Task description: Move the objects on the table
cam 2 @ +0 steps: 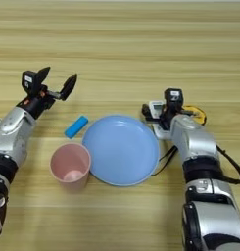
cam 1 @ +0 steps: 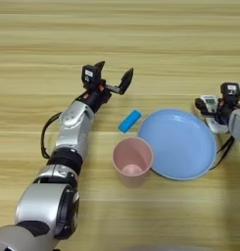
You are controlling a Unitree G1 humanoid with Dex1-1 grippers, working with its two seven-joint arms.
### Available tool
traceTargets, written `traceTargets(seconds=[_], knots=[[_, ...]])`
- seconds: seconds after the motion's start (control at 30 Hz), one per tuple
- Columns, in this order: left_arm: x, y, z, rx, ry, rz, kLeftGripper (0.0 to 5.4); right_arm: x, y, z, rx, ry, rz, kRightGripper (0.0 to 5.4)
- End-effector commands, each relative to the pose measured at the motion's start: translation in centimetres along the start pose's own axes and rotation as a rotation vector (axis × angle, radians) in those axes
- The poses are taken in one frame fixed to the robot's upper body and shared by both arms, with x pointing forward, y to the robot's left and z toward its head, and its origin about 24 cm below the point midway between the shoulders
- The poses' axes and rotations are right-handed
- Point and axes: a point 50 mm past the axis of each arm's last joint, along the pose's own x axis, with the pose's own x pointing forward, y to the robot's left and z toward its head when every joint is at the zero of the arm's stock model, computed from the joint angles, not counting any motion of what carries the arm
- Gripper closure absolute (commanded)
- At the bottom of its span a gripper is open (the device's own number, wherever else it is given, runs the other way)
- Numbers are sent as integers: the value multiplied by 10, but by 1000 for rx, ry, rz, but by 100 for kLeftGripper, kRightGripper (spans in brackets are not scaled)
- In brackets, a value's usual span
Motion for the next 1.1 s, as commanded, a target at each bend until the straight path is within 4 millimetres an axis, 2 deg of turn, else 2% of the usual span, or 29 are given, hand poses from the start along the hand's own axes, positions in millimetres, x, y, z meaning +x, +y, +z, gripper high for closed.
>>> traceTargets(seconds=[0.03,0.27,0.43,0.53,0.97,1.1], knots=[[5,-2,6,17,-14,-22,4,5,-1,-4,-9,43,-12,0],[5,-3,5,14,-15,-24,4,14,-6,-14,-21,102,-44,0],[6,-3,6,13,-15,-25,0,17,-6,-16,-33,105,-46,56],[6,-3,6,13,-15,-26,0,18,-6,-16,-39,100,-44,111],[5,-3,5,14,-16,-29,0,18,-3,-14,-50,84,-29,243],[5,-3,5,14,-16,-29,0,17,-2,-12,-54,74,-23,251]])
